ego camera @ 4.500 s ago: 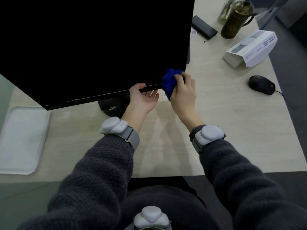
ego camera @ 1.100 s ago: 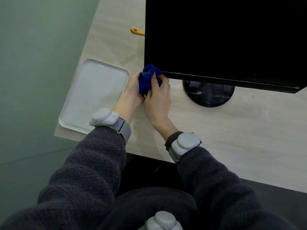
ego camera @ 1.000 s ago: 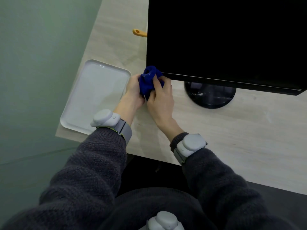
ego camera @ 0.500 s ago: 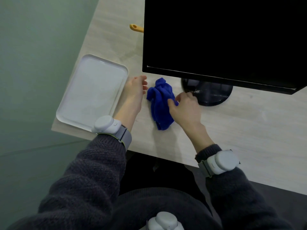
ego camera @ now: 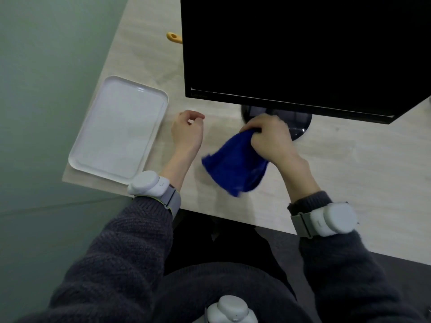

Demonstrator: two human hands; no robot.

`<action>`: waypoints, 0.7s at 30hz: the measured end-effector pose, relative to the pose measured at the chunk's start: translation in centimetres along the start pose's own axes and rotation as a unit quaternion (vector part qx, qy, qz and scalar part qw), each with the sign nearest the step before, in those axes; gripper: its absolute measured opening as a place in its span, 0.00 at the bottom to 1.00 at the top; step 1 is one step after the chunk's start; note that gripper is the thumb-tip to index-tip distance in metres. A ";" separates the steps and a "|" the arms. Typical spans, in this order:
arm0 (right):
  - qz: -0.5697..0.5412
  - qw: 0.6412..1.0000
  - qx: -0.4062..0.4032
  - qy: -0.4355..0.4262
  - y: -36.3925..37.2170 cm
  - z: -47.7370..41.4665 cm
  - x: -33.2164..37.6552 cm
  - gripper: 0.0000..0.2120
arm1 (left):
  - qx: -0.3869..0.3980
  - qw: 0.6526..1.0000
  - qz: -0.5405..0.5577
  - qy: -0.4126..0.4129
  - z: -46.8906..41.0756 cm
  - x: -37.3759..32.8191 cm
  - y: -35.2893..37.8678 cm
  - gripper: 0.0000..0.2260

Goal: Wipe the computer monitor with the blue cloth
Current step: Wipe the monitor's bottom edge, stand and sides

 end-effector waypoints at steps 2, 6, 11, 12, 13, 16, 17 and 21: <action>0.052 0.997 0.037 0.043 0.4 0.5 -1.5 0.21 | 0.001 1.000 0.002 0.006 0.3 -0.2 0.3 0.08; 0.108 0.977 0.036 0.179 3.1 2.4 -3.7 0.30 | 0.026 1.000 0.002 0.001 1.1 0.0 1.1 0.08; 0.113 0.979 0.017 0.168 6.5 3.5 -4.1 0.31 | 0.047 0.999 0.016 -0.010 1.7 0.1 1.9 0.08; 0.104 0.985 0.009 0.138 6.7 3.4 -4.2 0.29 | 0.048 0.999 0.020 -0.011 1.6 0.1 2.0 0.08; 0.094 0.988 -0.011 0.122 6.8 3.3 -4.4 0.29 | 0.046 0.998 0.028 -0.016 1.5 0.1 1.9 0.08; 0.067 0.981 -0.076 0.165 6.9 3.3 -5.0 0.34 | 0.031 0.997 0.065 -0.042 1.1 0.0 1.7 0.08; 0.075 0.980 -0.071 0.171 7.1 3.2 -5.0 0.36 | 0.025 0.995 0.083 -0.051 1.0 -0.1 1.6 0.08; 0.023 0.992 -0.051 0.116 7.0 1.9 -4.2 0.23 | 0.007 0.981 0.168 -0.096 0.4 -0.5 1.1 0.09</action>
Point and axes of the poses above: each hand's wrist, its own z-axis away from the middle knuckle, its own y-axis out of the palm, x = y × z, the point moved 4 cm from there along -z, towards the middle knuckle, and after that the axes turned 14 degrees about -z, right-handed, at the moved point
